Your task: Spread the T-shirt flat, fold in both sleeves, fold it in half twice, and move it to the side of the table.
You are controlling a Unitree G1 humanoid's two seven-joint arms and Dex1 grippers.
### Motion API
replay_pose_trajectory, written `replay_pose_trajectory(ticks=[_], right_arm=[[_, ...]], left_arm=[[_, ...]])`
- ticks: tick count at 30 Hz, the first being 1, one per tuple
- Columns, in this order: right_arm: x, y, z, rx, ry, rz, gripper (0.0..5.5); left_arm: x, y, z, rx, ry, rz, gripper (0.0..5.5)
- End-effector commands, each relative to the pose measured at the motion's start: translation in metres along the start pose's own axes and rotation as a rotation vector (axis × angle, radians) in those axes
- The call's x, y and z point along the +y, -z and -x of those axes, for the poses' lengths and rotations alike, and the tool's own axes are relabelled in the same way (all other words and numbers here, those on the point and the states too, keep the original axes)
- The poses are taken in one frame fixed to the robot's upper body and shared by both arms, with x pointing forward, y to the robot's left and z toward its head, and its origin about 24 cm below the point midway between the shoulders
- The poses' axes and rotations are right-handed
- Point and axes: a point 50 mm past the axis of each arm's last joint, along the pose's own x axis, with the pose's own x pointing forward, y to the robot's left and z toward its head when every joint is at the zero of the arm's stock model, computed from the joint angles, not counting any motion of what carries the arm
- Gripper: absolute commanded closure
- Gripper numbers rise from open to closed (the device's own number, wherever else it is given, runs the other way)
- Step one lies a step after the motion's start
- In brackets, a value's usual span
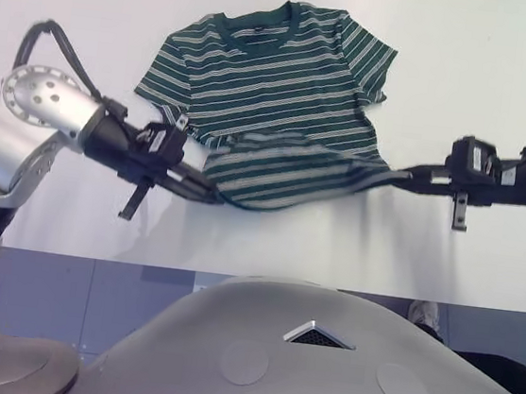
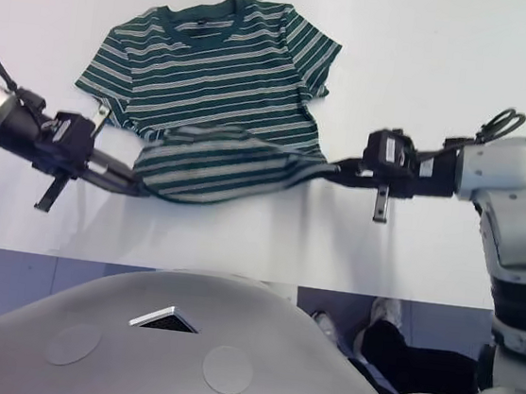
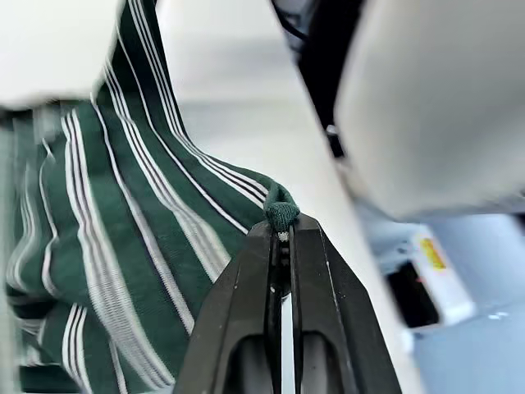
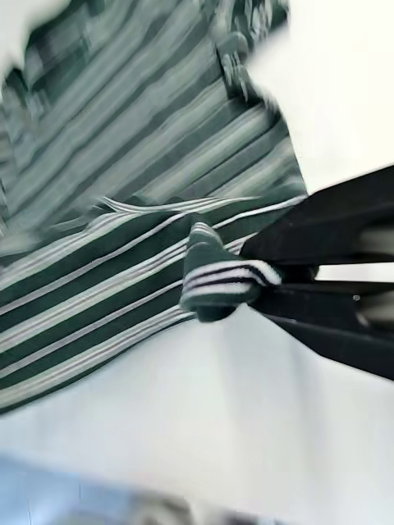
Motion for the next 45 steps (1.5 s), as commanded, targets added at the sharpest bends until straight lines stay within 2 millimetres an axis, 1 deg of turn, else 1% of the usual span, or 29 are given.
replay_pose_trajectory(ticks=[1, 3, 4, 7, 8, 9, 10, 15, 16, 18, 20, 21, 22, 23, 24, 25, 26, 27, 28, 30, 31, 32, 33, 35, 37, 39, 41, 44, 45], right_arm=[[0.030, 0.012, -0.006, 0.062, -0.108, -0.012, 5.48], [0.043, 0.019, -0.009, 0.089, -0.150, -0.020, 5.48], [0.046, 0.021, -0.009, 0.098, -0.154, -0.020, 5.48], [0.044, 0.029, -0.007, 0.176, -0.133, 0.021, 5.48], [0.045, 0.030, -0.007, 0.191, -0.142, 0.026, 5.05], [0.047, 0.029, -0.005, 0.198, -0.163, 0.022, 4.87], [0.049, 0.027, -0.003, 0.201, -0.183, 0.013, 4.57], [0.050, 0.021, 0.006, 0.212, -0.255, -0.010, 3.64], [0.049, 0.020, 0.007, 0.219, -0.269, -0.005, 3.38], [0.050, 0.020, 0.012, 0.261, -0.297, 0.011, 3.30], [0.051, 0.025, 0.019, 0.333, -0.309, 0.019, 3.30], [0.043, 0.024, 0.022, 0.323, -0.237, 0.018, 3.30], [0.032, 0.020, 0.022, 0.275, -0.115, 0.030, 3.30], [0.023, 0.015, 0.021, 0.218, -0.008, 0.025, 3.30], [0.013, 0.009, 0.019, 0.141, 0.123, 0.029, 3.30], [0.004, 0.003, 0.017, 0.050, 0.261, 0.027, 3.30], [-0.004, 0.000, 0.016, -0.019, 0.371, 0.010, 3.30], [-0.012, -0.003, 0.015, -0.093, 0.507, -0.007, 3.30], [-0.017, -0.003, 0.013, -0.148, 0.621, -0.033, 3.30], [-0.024, -0.007, 0.007, -0.254, 0.801, -0.066, 3.30], [-0.029, -0.012, 0.001, -0.328, 0.874, -0.083, 3.30], [-0.030, -0.019, -0.006, -0.395, 0.930, -0.101, 3.30], [-0.032, -0.025, -0.014, -0.458, 0.971, -0.126, 3.30], [-0.036, -0.037, -0.034, -0.584, 1.035, -0.199, 3.30], [-0.038, -0.052, -0.053, -0.678, 1.045, -0.244, 3.30], [-0.041, -0.062, -0.062, -0.716, 1.043, -0.249, 3.30], [-0.044, -0.067, -0.066, -0.722, 1.050, -0.238, 3.30], [-0.044, -0.071, -0.068, -0.746, 1.070, -0.236, 3.30], [-0.043, -0.072, -0.070, -0.754, 1.073, -0.239, 3.30]], left_arm=[[-0.026, 0.019, -0.013, 0.040, 0.087, 0.117, 5.50], [-0.039, 0.032, -0.019, 0.077, 0.116, 0.172, 5.50], [-0.044, 0.036, -0.021, 0.088, 0.122, 0.185, 5.50], [-0.038, 0.038, -0.026, 0.095, 0.021, 0.154, 5.50], [-0.035, 0.037, -0.026, 0.089, -0.009, 0.143, 5.14], [-0.033, 0.035, -0.026, 0.084, -0.027, 0.133, 4.96], [-0.031, 0.033, -0.025, 0.082, -0.037, 0.125, 4.67], [-0.029, 0.031, -0.024, 0.083, -0.034, 0.122, 3.82], [-0.029, 0.031, -0.023, 0.082, -0.029, 0.125, 3.57], [-0.029, 0.028, -0.021, 0.074, -0.023, 0.130, 3.05], [-0.021, 0.020, -0.015, 0.031, -0.078, 0.118, 2.69], [-0.008, 0.005, -0.006, -0.060, -0.192, 0.086, 2.44], [0.008, -0.018, 0.004, -0.197, -0.361, 0.029, 2.44], [0.020, -0.038, 0.012, -0.320, -0.505, -0.007, 2.44], [0.035, -0.056, 0.021, -0.425, -0.712, -0.021, 2.44], [0.047, -0.063, 0.028, -0.456, -0.941, -0.015, 2.44], [0.052, -0.065, 0.031, -0.445, -1.092, -0.003, 2.44], [0.055, -0.057, 0.031, -0.425, -1.254, 0.070, 2.44], [0.055, -0.044, 0.030, -0.398, -1.362, 0.161, 2.44], [0.053, -0.009, 0.030, -0.354, -1.560, 0.379, 2.44], [0.052, 0.008, 0.030, -0.384, -1.641, 0.519, 2.44], [0.052, 0.023, 0.032, -0.392, -1.702, 0.619, 2.44], [0.051, 0.035, 0.033, -0.402, -1.754, 0.705, 2.44], [0.054, 0.056, 0.026, -0.391, -1.827, 0.845, 2.44], [0.063, 0.072, 0.015, -0.364, -1.849, 0.915, 2.44], [0.077, 0.081, 0.006, -0.369, -1.843, 0.953, 2.44], [0.087, 0.087, 0.002, -0.361, -1.839, 0.973, 2.44], [0.088, 0.107, 0.003, -0.294, -1.894, 1.002, 2.44], [0.088, 0.110, 0.004, -0.285, -1.899, 1.003, 2.44]])
